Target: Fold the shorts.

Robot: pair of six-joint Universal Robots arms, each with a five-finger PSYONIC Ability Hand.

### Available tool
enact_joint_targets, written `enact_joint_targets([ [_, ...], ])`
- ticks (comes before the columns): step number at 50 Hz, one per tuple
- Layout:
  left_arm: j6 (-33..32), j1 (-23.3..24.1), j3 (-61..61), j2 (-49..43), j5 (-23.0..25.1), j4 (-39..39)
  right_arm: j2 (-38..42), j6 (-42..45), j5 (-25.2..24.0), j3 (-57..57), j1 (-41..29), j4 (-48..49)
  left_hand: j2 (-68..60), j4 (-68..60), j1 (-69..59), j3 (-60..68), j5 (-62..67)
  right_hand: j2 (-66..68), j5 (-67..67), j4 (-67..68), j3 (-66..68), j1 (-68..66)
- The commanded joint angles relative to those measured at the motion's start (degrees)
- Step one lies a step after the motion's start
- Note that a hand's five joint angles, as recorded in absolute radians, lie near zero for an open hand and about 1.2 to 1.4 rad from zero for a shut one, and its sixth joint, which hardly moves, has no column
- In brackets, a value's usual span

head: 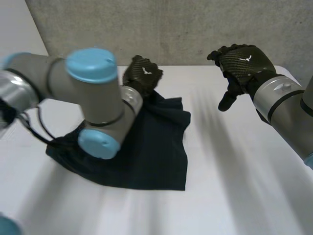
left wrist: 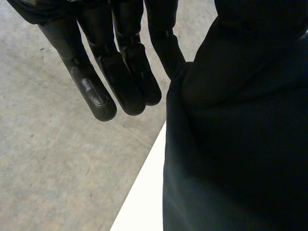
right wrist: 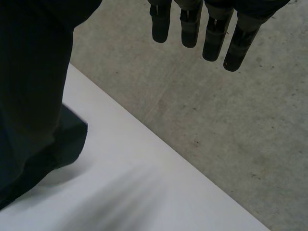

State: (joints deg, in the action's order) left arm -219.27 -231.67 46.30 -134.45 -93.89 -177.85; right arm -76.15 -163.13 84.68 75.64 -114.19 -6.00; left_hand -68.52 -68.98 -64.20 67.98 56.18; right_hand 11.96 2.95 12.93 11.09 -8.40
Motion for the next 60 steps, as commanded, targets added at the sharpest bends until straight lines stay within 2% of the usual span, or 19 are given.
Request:
enact_joint_targets([
  [1, 0.8, 4.5, -2.4, -4.8, -2.2, -1.7, 0.0, -0.1, 1.5, -0.2, 0.0, 0.1, 58.5, 59.0, 54.2, -58.0, -56.2, -2.0, -3.0, -2.9, -1.1, -1.6],
  [4, 1.0, 3.4, 0.2, -3.2, -4.3, -3.0, 0.0, 0.1, 1.5, -0.3, 0.0, 0.1, 58.5, 59.0, 54.2, -58.0, -56.2, -2.0, -3.0, -2.9, -1.1, -1.6],
  [7, 1.5, -1.0, 5.3, 1.8, -6.4, -2.9, 0.1, 0.1, 1.4, -0.3, -0.2, 0.0, 57.5, 57.9, 53.2, -56.9, -55.1, -2.0, -3.0, -2.9, -1.1, -1.6],
  [10, 3.3, -5.4, 13.0, 8.0, -5.6, -2.9, 0.1, 0.1, 1.0, 0.0, -0.7, -0.1, 56.0, 56.4, 51.6, -55.4, -53.6, -2.0, -3.0, -2.9, -1.1, -1.6],
  [15, 7.5, -10.0, 25.8, 17.5, 0.3, -2.3, 0.8, 0.1, 0.6, 0.6, -0.9, -0.7, 54.4, 54.9, 50.1, -53.9, -52.1, -2.0, -3.0, -2.9, -1.1, -1.6],
  [16, 8.1, -12.3, 30.1, 20.3, 3.1, -2.2, 1.0, 0.1, 0.6, 0.9, -1.0, -0.7, 51.3, 51.7, 47.0, -50.7, -48.9, -2.0, -3.0, -2.9, -1.1, -1.6],
  [19, 8.0, -16.5, 36.4, 24.0, 7.4, -2.1, 2.7, 0.1, 0.7, 1.2, -2.3, -1.2, 48.7, 49.2, 44.4, -48.2, -46.4, -2.0, -3.0, -2.9, -1.1, -1.6],
  [20, 7.6, -19.2, 40.1, 26.1, 10.1, -1.8, 2.9, 0.1, 0.7, 1.1, -2.9, -1.3, 48.6, 49.0, 44.2, -48.0, -46.2, -2.0, -3.0, -2.9, -1.1, -1.6],
  [23, 6.7, -22.6, 44.9, 28.7, 13.7, -1.5, 4.7, 0.2, 0.8, 0.9, -4.9, -1.3, 47.7, 48.2, 43.4, -47.2, -45.4, -2.0, -3.0, -2.9, -1.1, -1.6],
  [24, 5.1, -24.4, 47.6, 29.8, 16.2, -1.5, 5.0, 0.2, 0.8, 0.9, -5.2, -1.3, 47.7, 48.2, 43.4, -47.2, -45.4, -2.0, -3.0, -2.9, -1.1, -1.6],
  [27, 0.6, -27.9, 51.3, 31.2, 19.3, -1.5, 6.1, 0.6, 1.1, 0.9, -5.9, -1.3, 47.9, 48.3, 43.6, -47.3, -45.5, -2.0, -3.0, -2.9, -1.1, -1.6],
  [31, -12.8, -37.2, 57.2, 32.5, 23.4, -0.7, 6.4, 2.2, 1.4, 1.1, -6.0, -1.1, 47.9, 48.3, 43.6, -47.3, -45.5, -2.0, -3.0, -2.9, -1.1, -1.6],
  [35, -21.9, -41.6, 59.7, 32.8, 25.3, 1.4, 6.6, 2.9, 1.5, 1.1, -6.0, -1.0, 48.2, 48.7, 43.9, -47.7, -45.9, -2.0, -3.0, -2.9, -1.1, -1.6],
  [38, -24.2, -42.6, 60.2, 32.3, 26.9, 2.2, 6.6, 2.9, 1.5, 1.2, -6.0, -1.0, 48.5, 49.0, 44.2, -48.0, -46.2, -2.0, -3.0, -2.9, -1.1, -1.6],
  [42, -23.5, -43.2, 59.6, 31.5, 28.1, 1.8, 6.6, 2.9, 1.5, 1.4, -6.0, -0.9, 48.0, 48.5, 43.7, -47.5, -45.7, -2.0, -3.0, -2.9, -1.1, -1.6],
  [47, -20.6, -42.4, 58.2, 26.4, 27.9, -2.8, 6.6, 2.9, 1.5, 1.6, -6.1, -0.9, 46.4, 46.8, 42.1, -45.8, -44.0, -2.0, -3.0, -2.9, -1.1, -1.6],
  [54, -15.2, -40.9, 56.4, 24.1, 27.9, -8.0, 6.6, 3.0, 1.5, 1.9, -6.0, -0.9, 44.7, 45.1, 40.4, -44.1, -42.4, -2.0, -3.0, -2.9, -1.1, -1.6],
  [60, -12.2, -40.7, 54.8, 21.9, 28.0, -9.3, 6.7, 3.0, 1.5, 1.9, -6.1, -0.9, 35.6, 36.1, 31.3, -35.1, -33.3, -2.0, -3.0, -2.9, -1.1, -1.6],
])
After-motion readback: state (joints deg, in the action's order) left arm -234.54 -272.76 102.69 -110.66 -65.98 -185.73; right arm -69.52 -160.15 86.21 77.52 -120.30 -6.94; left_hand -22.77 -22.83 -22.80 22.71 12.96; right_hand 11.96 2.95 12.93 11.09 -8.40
